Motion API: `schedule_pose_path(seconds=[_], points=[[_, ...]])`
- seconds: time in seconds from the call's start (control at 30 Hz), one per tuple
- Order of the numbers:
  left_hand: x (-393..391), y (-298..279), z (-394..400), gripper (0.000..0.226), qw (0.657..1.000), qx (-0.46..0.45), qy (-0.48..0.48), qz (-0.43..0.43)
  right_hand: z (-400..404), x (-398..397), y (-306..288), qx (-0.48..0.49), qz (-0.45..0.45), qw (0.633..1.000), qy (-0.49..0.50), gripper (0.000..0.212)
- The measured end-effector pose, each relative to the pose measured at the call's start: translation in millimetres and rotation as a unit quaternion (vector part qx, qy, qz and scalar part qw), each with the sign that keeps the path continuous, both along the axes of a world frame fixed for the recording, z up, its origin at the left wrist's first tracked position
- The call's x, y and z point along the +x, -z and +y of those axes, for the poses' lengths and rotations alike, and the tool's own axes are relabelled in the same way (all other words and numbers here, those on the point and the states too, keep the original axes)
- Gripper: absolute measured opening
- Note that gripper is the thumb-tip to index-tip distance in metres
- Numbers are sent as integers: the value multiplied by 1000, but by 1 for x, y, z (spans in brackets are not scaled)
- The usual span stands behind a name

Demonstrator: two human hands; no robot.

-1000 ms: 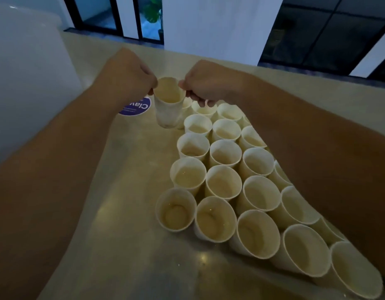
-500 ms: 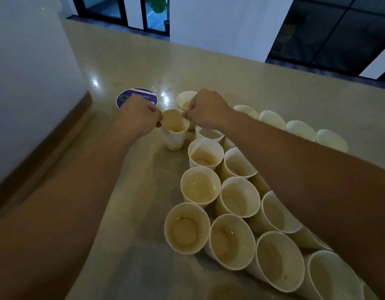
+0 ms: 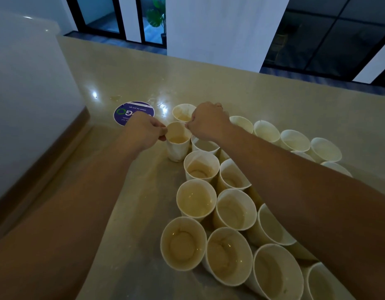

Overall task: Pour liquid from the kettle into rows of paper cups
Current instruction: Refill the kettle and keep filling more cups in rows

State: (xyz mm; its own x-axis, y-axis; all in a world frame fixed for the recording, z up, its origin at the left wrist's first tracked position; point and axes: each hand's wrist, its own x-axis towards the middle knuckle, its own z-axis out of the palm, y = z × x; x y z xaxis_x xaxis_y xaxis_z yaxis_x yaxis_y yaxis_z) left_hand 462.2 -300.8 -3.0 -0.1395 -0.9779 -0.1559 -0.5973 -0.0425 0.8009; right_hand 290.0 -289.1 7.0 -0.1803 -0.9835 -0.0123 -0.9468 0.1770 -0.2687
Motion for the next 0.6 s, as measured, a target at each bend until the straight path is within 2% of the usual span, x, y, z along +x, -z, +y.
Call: schedule_pose_path(seconds=[0.17,0.33,0.47,0.6], points=[[1,0,2,13,1000,-9,5,7,2,-1,2,-14,-9,1000,8,31],[5,-18,9,30,996,-29,32,-77,10,-8,-11,-24,-44,999,7,51],[-2,-57,32,14,989,-94,76,-81,27,-21,-38,-25,-50,998,-6,49],[-22,-97,81,14,979,-110,156,-70,71,-40,-74,29,-101,993,-55,40]])
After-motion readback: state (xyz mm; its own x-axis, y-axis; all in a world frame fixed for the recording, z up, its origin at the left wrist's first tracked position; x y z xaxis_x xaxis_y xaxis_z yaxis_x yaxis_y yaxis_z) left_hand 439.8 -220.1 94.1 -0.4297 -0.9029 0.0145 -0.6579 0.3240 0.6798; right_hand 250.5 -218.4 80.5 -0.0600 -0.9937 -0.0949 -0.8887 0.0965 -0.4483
